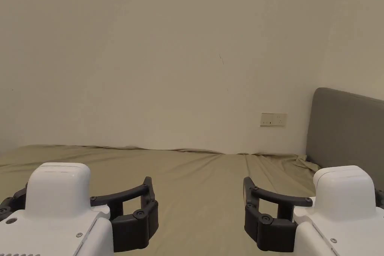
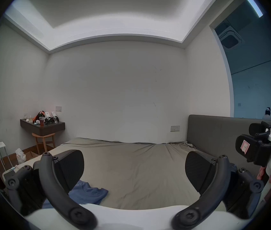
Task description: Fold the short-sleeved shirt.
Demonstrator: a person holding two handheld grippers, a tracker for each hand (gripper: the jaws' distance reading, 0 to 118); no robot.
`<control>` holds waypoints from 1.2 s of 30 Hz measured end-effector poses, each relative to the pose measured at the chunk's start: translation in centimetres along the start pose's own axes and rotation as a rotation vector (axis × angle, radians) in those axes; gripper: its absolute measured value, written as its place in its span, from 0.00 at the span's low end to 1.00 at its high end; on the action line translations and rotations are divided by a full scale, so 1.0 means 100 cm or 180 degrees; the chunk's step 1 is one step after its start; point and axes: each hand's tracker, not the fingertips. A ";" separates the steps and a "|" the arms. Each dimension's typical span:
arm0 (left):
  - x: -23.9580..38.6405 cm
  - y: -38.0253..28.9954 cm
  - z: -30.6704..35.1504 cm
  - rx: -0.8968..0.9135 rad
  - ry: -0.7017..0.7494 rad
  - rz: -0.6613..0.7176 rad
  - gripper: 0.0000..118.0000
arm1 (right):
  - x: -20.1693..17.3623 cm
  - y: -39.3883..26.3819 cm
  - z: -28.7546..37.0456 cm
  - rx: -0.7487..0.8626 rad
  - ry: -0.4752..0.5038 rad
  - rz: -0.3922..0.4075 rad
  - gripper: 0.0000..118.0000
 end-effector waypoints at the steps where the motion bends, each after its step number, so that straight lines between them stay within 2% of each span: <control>1: 0.000 0.000 0.000 -0.0018 -0.0016 0.0006 1.00 | 0.000 0.000 0.000 -0.0001 0.0001 0.0012 1.00; 4: -0.002 0.000 0.000 -0.0032 -0.0183 0.0076 1.00 | -0.002 0.000 0.000 0.0018 -0.0011 0.0051 1.00; 10: 0.003 -0.001 0.001 -0.0020 -0.0141 -0.0014 1.00 | -0.001 0.000 0.001 0.0018 -0.0033 0.0036 1.00; 15: -0.004 -0.001 0.000 -0.0064 -0.0285 0.0208 1.00 | 0.003 -0.001 0.001 0.0002 -0.0076 -0.0016 1.00; 23: -0.006 0.001 0.002 -0.0053 -0.0304 0.0291 1.00 | 0.007 0.000 0.002 -0.0002 -0.0075 -0.0142 1.00; 29: -0.009 0.002 0.001 -0.0101 -0.0411 0.0372 1.00 | 0.005 0.000 0.002 -0.0005 -0.0083 -0.0134 1.00; 36: -0.010 0.003 0.003 -0.0071 -0.0383 0.0335 1.00 | 0.012 0.001 0.003 0.0003 -0.0074 -0.0362 1.00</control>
